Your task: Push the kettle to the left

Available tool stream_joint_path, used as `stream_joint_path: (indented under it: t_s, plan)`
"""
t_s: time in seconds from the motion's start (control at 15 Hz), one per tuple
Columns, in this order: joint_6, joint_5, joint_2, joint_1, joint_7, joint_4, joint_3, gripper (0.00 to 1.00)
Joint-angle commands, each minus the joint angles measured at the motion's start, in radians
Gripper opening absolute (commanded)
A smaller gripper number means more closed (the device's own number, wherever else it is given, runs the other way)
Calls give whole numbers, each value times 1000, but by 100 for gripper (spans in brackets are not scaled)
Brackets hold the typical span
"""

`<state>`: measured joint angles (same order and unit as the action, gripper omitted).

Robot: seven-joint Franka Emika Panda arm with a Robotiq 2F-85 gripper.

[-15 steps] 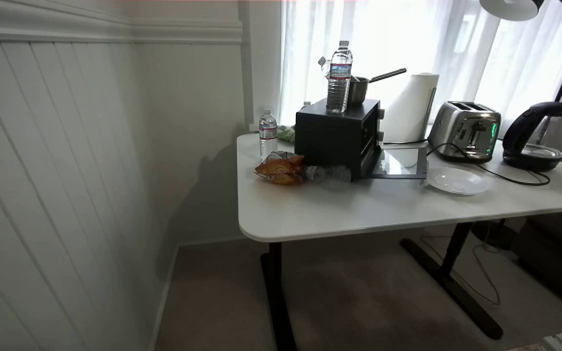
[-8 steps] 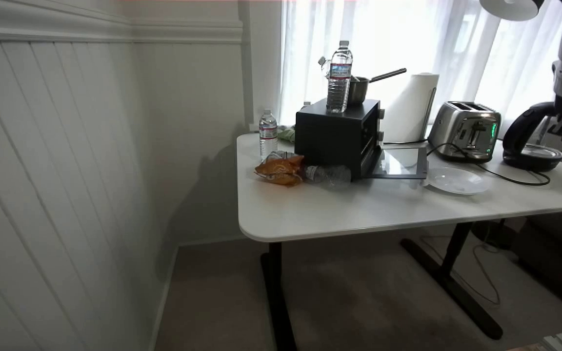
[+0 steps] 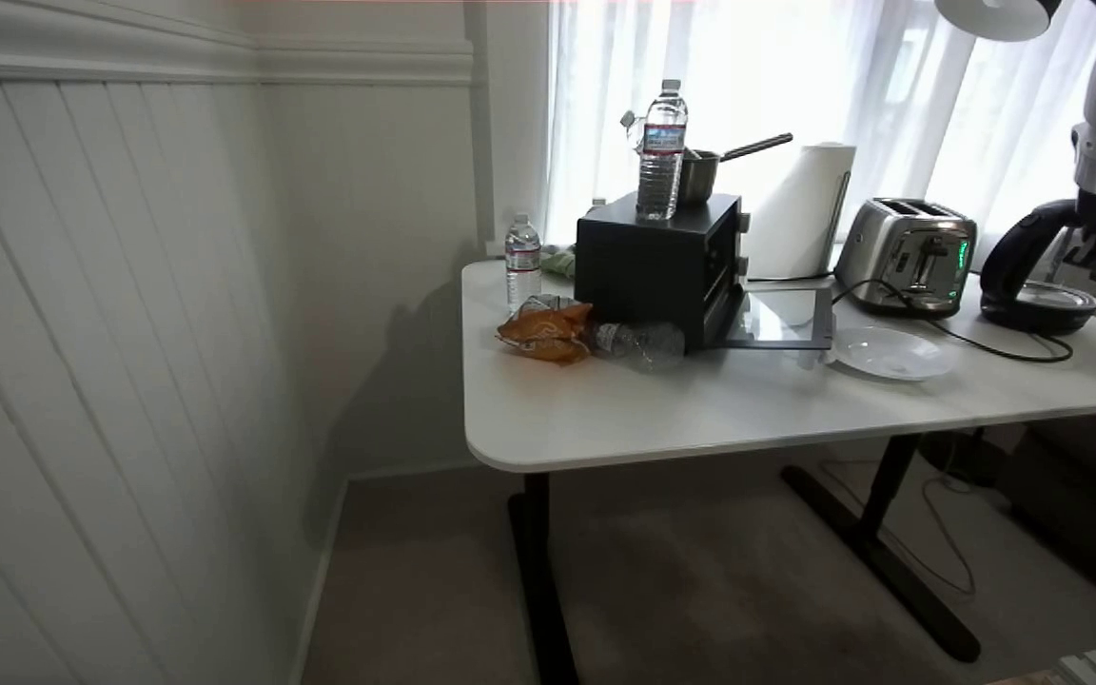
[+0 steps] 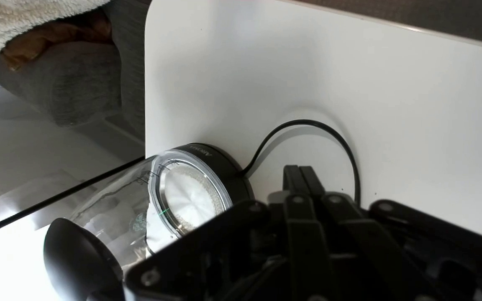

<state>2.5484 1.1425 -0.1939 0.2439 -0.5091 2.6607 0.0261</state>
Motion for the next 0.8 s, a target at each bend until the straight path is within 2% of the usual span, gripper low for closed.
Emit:
stream_joint_path:
  t_s: [0.0,0.73]
  plan:
    - [-6,46,43,-26,-37,-31,30,1]
    - [22,326,367,-66,-263,-255,71,0]
